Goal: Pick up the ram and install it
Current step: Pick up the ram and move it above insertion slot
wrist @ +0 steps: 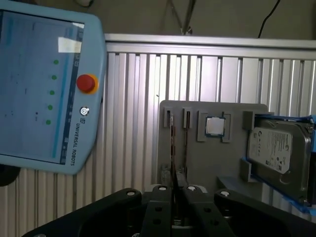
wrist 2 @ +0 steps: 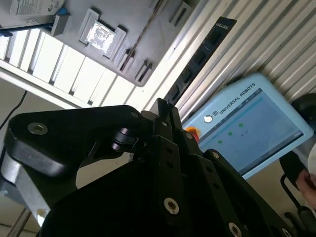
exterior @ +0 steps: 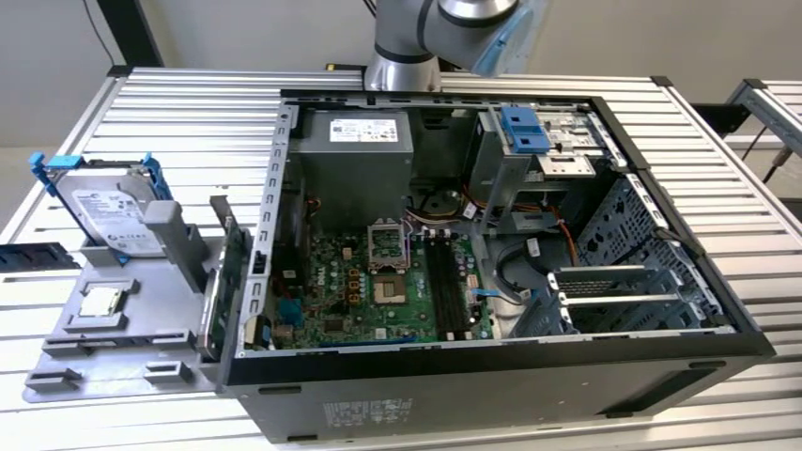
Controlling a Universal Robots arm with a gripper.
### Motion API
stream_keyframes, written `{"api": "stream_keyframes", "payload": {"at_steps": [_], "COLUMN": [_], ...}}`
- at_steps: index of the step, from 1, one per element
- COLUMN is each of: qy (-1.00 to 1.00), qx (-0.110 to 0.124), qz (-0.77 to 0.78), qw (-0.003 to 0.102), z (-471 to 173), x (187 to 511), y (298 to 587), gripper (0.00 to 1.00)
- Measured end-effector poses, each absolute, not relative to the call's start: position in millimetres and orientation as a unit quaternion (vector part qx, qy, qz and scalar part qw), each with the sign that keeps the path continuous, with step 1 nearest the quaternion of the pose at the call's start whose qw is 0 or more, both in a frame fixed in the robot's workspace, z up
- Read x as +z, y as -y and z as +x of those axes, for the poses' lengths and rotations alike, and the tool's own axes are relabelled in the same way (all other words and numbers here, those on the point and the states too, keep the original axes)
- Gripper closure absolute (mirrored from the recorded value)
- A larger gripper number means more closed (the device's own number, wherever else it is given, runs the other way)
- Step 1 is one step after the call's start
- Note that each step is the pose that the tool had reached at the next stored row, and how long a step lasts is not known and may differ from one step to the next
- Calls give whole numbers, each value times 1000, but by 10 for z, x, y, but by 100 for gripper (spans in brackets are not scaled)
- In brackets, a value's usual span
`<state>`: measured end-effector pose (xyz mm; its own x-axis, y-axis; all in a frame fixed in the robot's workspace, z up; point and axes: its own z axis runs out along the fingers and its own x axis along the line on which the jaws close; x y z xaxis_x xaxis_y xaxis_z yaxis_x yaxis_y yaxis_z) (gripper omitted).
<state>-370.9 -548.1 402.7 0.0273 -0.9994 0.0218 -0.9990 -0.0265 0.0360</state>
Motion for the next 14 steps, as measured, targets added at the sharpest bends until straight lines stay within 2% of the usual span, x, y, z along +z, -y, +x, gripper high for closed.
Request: {"api": "stream_keyframes", "payload": {"at_steps": [14], "qy": [697], "qx": [-5], "qz": [716], "qw": [21], "z": [-3685], "x": [4057], "y": [5479], "gripper": [100]}}
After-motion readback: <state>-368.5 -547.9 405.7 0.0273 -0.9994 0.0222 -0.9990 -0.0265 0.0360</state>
